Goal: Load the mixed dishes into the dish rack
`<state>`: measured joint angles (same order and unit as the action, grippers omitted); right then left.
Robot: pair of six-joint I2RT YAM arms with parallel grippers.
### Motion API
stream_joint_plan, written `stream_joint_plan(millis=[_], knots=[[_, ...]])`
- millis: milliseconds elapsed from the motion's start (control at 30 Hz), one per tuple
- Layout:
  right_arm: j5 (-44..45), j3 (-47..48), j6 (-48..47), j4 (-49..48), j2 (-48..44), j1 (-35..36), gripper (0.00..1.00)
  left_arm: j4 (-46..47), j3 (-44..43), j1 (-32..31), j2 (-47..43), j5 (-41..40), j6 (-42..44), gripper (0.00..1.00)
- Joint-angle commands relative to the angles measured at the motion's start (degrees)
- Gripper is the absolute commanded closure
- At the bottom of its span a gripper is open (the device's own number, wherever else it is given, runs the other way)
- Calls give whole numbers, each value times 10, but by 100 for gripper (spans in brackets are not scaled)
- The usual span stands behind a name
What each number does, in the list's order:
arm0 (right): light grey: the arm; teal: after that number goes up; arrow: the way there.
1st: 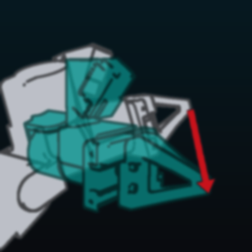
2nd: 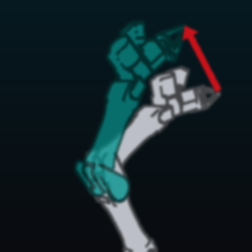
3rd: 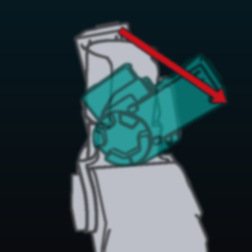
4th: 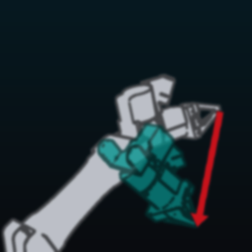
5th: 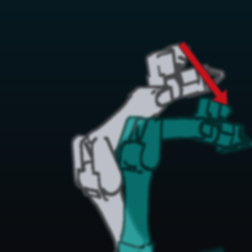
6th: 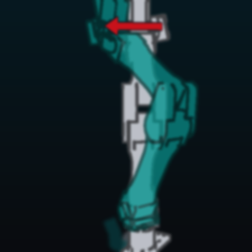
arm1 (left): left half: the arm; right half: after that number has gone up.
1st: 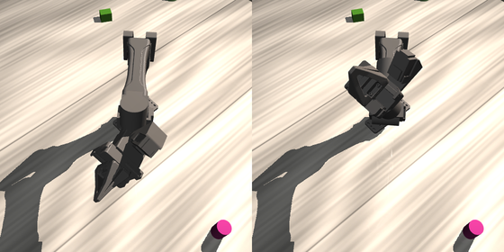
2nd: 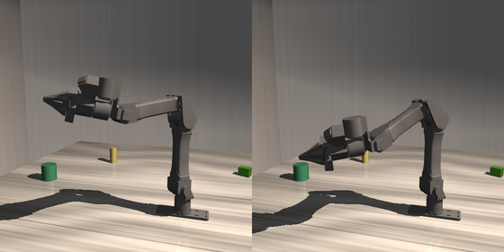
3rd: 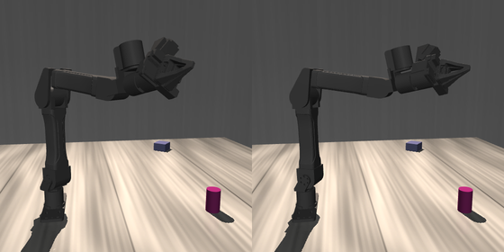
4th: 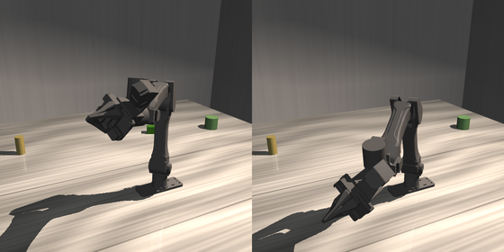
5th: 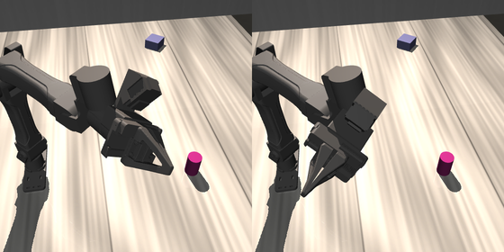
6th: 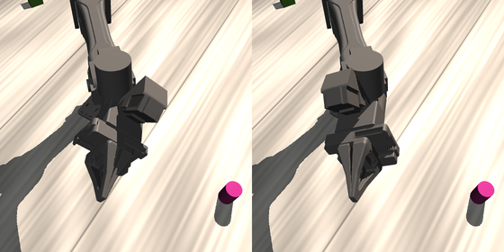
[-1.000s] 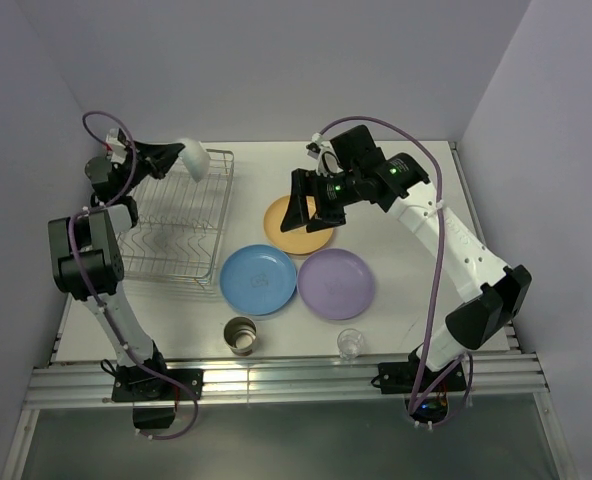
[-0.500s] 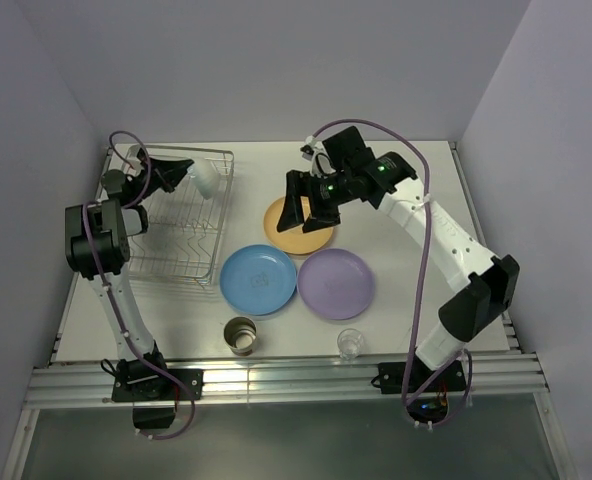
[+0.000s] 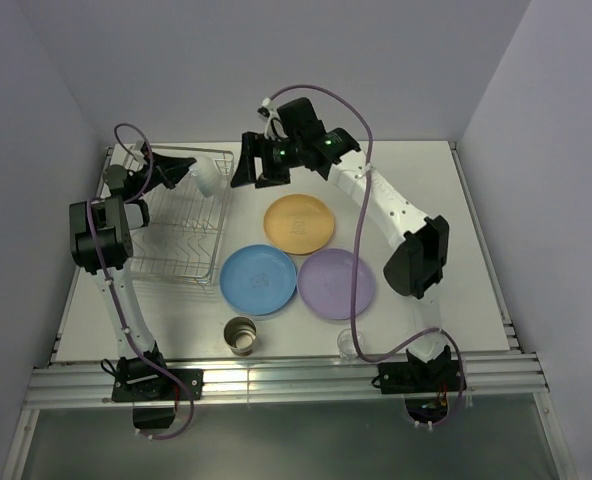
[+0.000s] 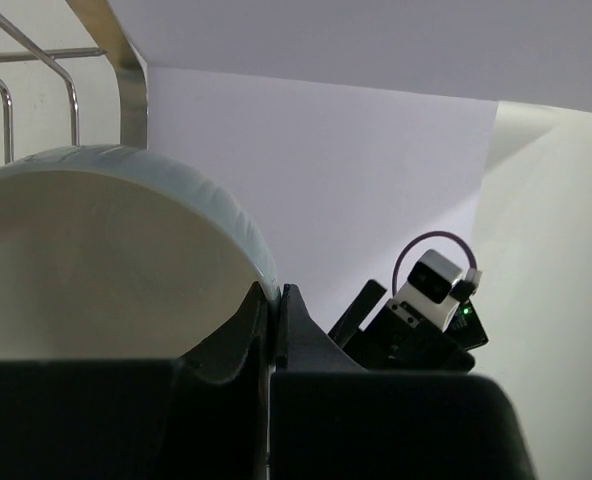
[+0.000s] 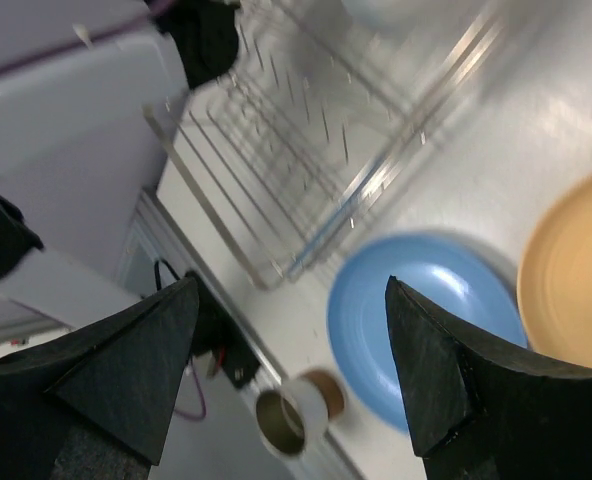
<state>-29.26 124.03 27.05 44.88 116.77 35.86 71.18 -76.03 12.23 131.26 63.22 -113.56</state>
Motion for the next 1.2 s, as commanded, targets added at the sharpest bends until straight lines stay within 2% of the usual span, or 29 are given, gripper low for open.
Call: stream_joint_plan(millis=[0, 200, 333, 600, 667, 700, 800, 933, 1100, 1167], knots=[[-3, 60, 28, -119, 35, 3, 18, 135, -41, -5, 17, 12, -30, 100], [-17, 78, 60, -229, 86, 4, 19, 171, -83, -5, 63, 36, -72, 100], [-24, 54, 74, -315, 113, 10, 23, 179, -106, -5, 91, 49, -99, 100], [16, 75, 84, -401, 167, 30, 24, 218, -95, -4, 105, 59, -122, 100], [10, 103, 104, -405, 196, 30, 30, 238, -91, -4, 115, 57, -141, 100], [6, 109, 109, -407, 203, 30, 38, 254, -90, -4, 121, 56, -154, 100], [-2, 68, 122, -434, 201, 32, 50, 337, -92, -5, 145, 46, -224, 100], [-1, 11, 127, -445, 182, 33, 51, 343, -69, -5, 138, 54, -217, 100], [7, 24, 122, -433, 197, 36, 53, 348, -67, -5, 147, 58, -222, 100], [23, 32, 115, -419, 205, 36, 57, 348, -59, -6, 148, 57, -221, 100]])
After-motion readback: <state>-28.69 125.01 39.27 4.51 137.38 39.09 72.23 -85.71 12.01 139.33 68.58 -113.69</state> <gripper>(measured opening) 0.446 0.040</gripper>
